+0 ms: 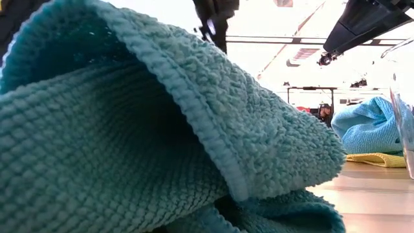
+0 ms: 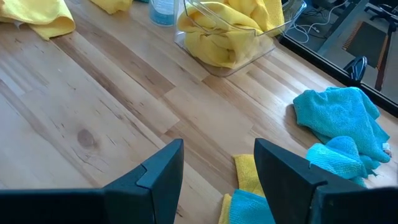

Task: Sort microfiber towel by color & place in baskets
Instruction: Put the blue towel into the bottom transparent bin

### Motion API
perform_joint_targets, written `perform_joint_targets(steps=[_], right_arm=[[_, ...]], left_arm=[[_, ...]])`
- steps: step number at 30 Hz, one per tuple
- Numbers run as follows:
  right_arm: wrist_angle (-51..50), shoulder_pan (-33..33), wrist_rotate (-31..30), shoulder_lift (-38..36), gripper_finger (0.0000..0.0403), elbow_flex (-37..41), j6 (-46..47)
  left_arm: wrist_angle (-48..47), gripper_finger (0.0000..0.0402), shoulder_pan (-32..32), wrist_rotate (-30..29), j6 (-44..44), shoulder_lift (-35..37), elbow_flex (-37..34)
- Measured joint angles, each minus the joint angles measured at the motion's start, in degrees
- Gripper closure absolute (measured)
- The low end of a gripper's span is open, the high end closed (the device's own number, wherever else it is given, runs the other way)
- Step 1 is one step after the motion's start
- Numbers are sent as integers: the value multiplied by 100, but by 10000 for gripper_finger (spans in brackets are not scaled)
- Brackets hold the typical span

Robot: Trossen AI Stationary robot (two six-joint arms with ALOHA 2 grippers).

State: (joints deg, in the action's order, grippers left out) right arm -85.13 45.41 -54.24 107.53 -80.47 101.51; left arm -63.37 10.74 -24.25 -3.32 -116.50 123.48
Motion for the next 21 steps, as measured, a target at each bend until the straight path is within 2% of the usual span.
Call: perform_joint_targets(steps=[6, 9, 14, 21], right_arm=[[17, -13, 2, 0, 210, 0, 0], [44, -22, 2, 0, 210, -2, 0], [82, -43, 0, 0, 210, -2, 2], [162, -43, 0, 0, 210, -2, 0]], left_arm=[[-1168, 250, -932, 11, 1037, 668, -3], [-1341, 250, -1582, -42, 1441, 994, -281], [-1315, 250, -2715, -380, 2472, 1677, -1211], [-1212, 250, -4169, -1117, 4640, 2736, -2984]])
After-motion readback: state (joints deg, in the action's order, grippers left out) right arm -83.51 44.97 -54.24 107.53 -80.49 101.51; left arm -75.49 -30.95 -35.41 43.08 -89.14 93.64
